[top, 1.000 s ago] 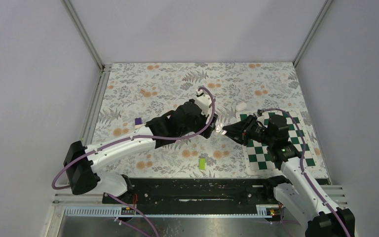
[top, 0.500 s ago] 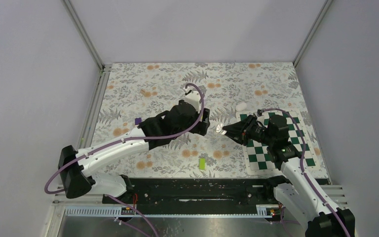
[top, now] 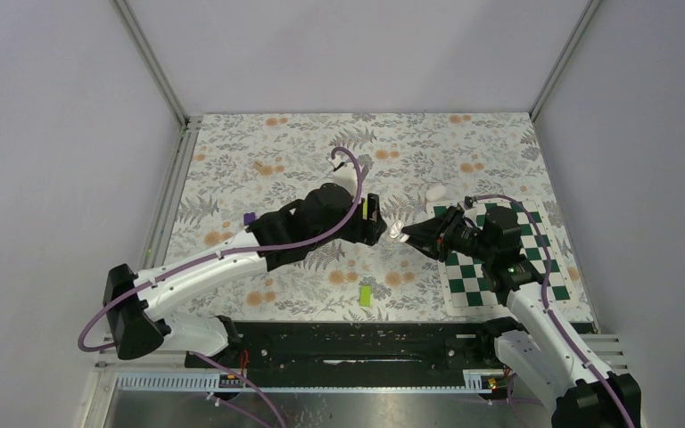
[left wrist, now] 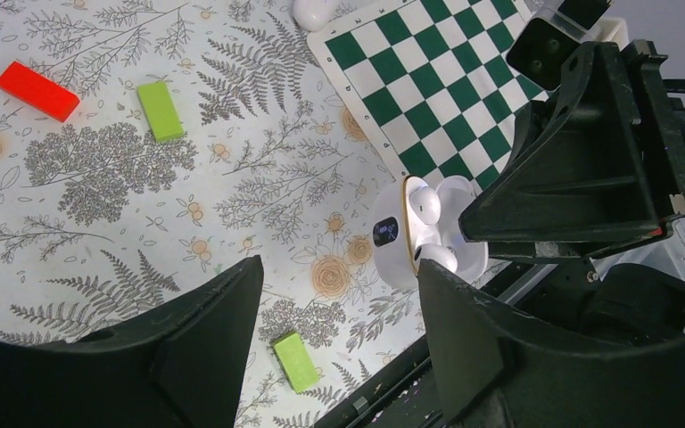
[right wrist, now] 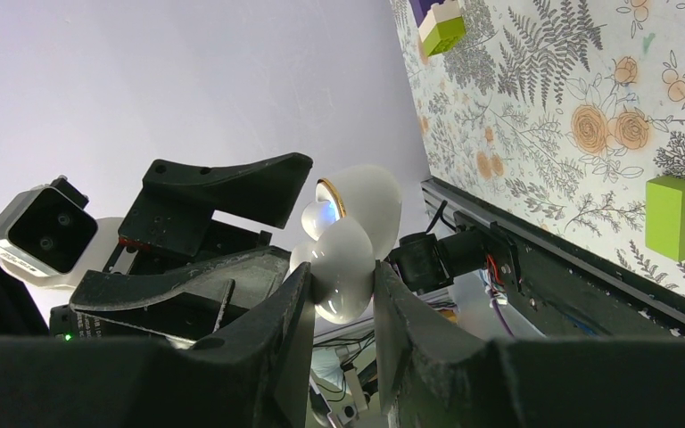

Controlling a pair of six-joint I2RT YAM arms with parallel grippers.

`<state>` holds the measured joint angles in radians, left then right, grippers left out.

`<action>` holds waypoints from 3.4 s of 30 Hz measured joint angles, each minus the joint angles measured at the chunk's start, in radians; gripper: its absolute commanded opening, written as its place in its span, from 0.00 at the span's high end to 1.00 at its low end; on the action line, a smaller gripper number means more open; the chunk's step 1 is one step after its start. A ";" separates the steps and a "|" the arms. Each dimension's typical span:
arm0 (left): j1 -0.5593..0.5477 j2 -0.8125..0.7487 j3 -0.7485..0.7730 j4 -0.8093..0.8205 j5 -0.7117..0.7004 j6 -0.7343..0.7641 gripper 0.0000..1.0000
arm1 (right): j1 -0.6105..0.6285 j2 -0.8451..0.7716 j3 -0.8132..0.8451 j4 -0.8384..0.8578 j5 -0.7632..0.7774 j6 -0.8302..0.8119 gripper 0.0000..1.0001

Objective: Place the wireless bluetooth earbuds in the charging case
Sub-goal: Adjust the right earbud in the right side groove of the charging case.

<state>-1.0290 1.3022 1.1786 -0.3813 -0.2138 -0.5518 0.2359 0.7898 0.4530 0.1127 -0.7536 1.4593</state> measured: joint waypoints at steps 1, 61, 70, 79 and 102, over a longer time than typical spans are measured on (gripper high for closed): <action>0.000 0.002 0.000 0.005 0.000 0.000 0.35 | 0.000 0.000 0.000 0.001 0.000 0.000 1.00; -0.116 -0.029 -0.113 0.042 0.106 0.060 0.33 | 0.002 0.129 0.356 -0.782 0.027 -0.715 1.00; -0.121 0.005 -0.054 0.041 0.121 -0.026 0.50 | 0.002 0.124 0.356 -0.782 0.027 -0.710 1.00; -0.129 0.083 0.015 0.018 0.132 -0.088 0.54 | 0.002 0.124 0.356 -0.781 0.027 -0.701 1.00; -0.140 0.149 0.087 -0.082 0.132 -0.113 0.68 | 0.002 0.124 0.356 -0.780 0.028 -0.692 1.00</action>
<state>-1.1687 1.4513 1.2652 -0.4629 -0.0814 -0.6643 0.2375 0.9142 0.8085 -0.6678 -0.7258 0.7673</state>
